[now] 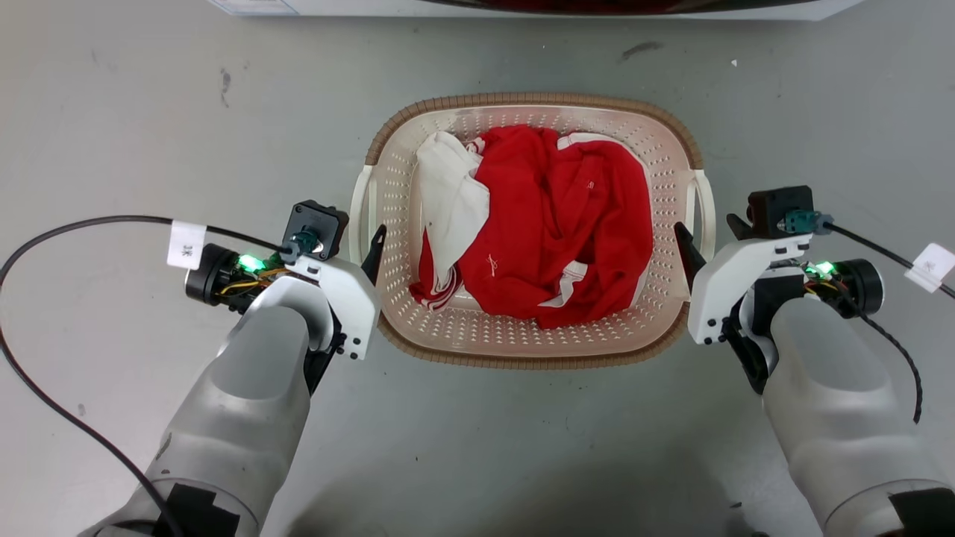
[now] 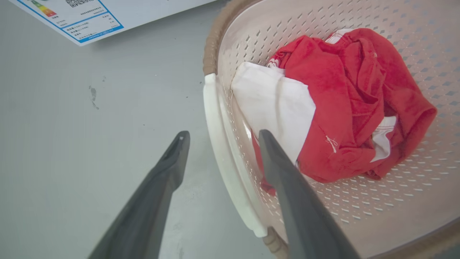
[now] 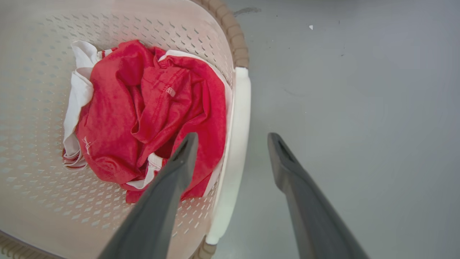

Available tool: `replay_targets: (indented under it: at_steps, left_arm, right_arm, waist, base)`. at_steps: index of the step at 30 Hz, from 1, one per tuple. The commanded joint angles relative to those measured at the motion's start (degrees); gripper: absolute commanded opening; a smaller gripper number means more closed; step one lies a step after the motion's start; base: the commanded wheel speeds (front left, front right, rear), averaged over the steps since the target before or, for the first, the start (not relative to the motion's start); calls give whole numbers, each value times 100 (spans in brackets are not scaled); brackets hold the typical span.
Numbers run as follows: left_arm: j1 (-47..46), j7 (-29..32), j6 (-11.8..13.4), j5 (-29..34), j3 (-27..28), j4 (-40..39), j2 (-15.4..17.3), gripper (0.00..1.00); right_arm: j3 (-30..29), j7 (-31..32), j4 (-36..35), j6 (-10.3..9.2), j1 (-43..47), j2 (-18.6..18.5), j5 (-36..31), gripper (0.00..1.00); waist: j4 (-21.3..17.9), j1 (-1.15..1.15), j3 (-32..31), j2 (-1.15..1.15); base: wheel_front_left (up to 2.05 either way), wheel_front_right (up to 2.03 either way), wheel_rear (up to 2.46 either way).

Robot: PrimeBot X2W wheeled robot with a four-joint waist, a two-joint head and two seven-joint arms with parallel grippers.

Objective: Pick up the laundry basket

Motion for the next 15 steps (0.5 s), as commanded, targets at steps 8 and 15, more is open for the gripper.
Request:
replay_targets:
  at_steps: [8,15]
  left_arm:
    - [-469,386,-1,-255,-326,367,-44,100]
    - [-701,668,-1,-479,-661,467,-16,100]
  right_arm:
    - [25,260,395,-2,-455,-3,-49,100]
    - [93,414,580,-2,-675,-3,34,100]
  waist:
    - [37,-1,290,0]
    - [61,-1,464,0]
  base:
    - [0,0,0]
    - [0,0,0]
